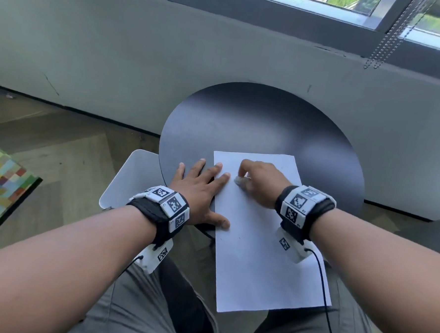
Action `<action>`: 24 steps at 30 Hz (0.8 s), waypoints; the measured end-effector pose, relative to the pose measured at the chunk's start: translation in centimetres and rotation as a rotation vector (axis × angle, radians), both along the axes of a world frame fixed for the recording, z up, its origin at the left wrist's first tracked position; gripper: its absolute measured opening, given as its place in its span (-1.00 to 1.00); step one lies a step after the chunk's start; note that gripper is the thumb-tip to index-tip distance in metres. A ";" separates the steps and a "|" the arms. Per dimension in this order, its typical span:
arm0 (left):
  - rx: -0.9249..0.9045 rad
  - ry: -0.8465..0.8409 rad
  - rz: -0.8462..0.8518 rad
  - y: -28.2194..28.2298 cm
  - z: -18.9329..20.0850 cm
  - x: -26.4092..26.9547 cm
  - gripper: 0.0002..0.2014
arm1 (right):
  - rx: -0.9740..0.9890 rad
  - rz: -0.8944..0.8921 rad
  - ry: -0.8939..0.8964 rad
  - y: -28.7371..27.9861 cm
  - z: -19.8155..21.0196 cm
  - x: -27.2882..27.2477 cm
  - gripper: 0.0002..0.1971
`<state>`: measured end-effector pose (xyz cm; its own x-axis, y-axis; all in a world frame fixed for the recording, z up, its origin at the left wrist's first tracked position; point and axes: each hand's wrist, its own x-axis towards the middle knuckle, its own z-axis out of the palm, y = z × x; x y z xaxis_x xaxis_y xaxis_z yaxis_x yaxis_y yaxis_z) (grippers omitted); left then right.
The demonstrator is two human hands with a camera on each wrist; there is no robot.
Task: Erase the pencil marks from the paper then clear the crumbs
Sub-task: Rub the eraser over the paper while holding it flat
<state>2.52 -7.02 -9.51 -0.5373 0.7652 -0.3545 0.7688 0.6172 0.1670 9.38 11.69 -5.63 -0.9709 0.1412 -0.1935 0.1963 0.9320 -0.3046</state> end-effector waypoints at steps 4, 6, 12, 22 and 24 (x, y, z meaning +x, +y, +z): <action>-0.005 0.003 -0.014 0.2 0.2 -0.1 0.21 | -0.036 0.257 -0.093 -1.7 -0.2 2.6 -0.84; -0.014 -0.002 -0.018 0.2 0.3 -0.1 0.21 | -0.039 0.225 -0.104 -1.3 0.0 2.1 -0.82; -0.030 -0.015 -0.020 0.2 0.4 -0.1 0.22 | -0.032 0.000 -0.007 -0.5 -0.4 1.9 -0.84; -0.053 -0.011 -0.014 0.4 1.0 0.0 0.23 | -0.006 0.027 0.006 -1.0 -0.3 1.1 -0.83; -0.059 -0.023 -0.010 0.5 1.1 0.0 0.24 | -0.050 0.191 -0.074 -1.8 -0.1 2.6 -0.85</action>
<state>2.56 -6.49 -8.43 -0.5213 0.7477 -0.4113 0.7711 0.6192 0.1482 12.00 9.91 -5.71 -0.9620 -0.0553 -0.2675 0.0415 0.9384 -0.3431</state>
